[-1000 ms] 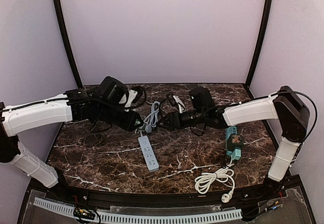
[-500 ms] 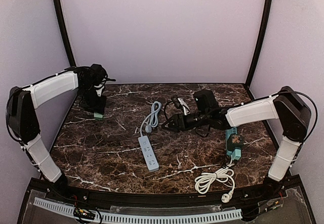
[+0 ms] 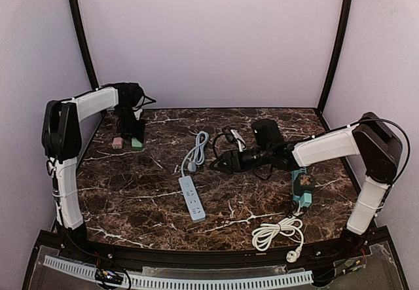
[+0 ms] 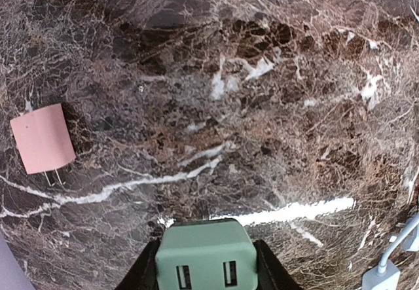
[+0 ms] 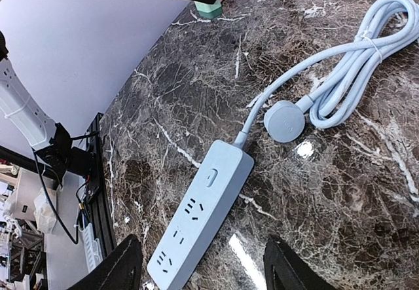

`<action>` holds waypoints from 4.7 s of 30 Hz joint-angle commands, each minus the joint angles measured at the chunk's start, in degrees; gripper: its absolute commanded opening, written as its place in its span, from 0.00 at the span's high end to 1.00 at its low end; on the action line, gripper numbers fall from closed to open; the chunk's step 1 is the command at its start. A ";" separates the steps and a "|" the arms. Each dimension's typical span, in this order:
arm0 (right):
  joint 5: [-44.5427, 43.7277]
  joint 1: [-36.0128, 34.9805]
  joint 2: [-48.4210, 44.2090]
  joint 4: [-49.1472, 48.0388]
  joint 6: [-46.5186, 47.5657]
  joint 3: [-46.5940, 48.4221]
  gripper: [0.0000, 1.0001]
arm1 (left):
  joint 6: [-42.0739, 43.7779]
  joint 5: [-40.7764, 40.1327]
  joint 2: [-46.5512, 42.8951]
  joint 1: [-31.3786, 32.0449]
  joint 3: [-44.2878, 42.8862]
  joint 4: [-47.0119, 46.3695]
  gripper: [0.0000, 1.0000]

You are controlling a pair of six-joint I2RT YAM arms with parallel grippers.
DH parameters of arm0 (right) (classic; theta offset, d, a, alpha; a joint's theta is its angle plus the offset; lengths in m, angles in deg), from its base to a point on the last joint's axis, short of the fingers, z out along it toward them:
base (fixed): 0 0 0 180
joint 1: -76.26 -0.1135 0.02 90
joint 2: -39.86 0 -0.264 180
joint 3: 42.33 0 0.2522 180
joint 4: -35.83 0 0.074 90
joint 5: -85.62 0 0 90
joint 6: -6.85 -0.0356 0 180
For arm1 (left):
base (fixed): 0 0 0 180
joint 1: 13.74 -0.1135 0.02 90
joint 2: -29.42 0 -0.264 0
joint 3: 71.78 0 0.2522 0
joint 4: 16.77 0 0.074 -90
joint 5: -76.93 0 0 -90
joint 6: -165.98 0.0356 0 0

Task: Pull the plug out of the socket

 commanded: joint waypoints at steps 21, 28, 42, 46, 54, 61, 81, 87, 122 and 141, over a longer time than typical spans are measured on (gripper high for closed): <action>1.19 0.42 -0.01 -2.52 -0.46 -0.17 0.37 | 4.18 4.73 10.45 -6.57 -10.58 3.00 0.54; 1.19 0.73 -0.16 -1.99 -0.32 -0.17 0.36 | 4.60 2.49 11.00 -6.55 -11.17 1.21 0.32; -2.63 -1.69 -1.27 5.82 3.02 3.65 0.35 | 4.25 -1.78 -3.69 1.92 -7.06 -7.53 0.02; -6.97 -5.00 -0.80 11.08 5.81 5.87 0.31 | 2.33 -3.35 -11.56 4.80 0.38 -12.48 0.01; -17.03 -13.37 3.56 18.99 7.60 10.54 0.26 | -2.54 -7.12 -30.17 9.44 21.67 -26.13 0.01; -23.06 -18.42 11.82 26.21 8.54 18.93 0.27 | -5.32 -3.95 -41.69 9.78 34.41 -33.63 0.01; -37.56 -15.25 21.32 36.14 8.91 26.54 0.53 | -6.64 -3.05 -43.25 9.82 39.42 -36.90 0.01; -37.97 -7.82 18.92 35.47 11.34 22.12 0.65 | -6.90 -3.09 -43.23 9.82 40.07 -37.31 0.01; -33.26 20.36 1.47 30.95 19.58 15.93 0.01 | 0.53 10.70 -40.49 29.37 43.99 -47.14 0.01; -30.38 20.35 -17.71 29.54 18.75 3.85 0.01 | 9.20 14.55 -4.62 61.45 20.95 -47.96 0.25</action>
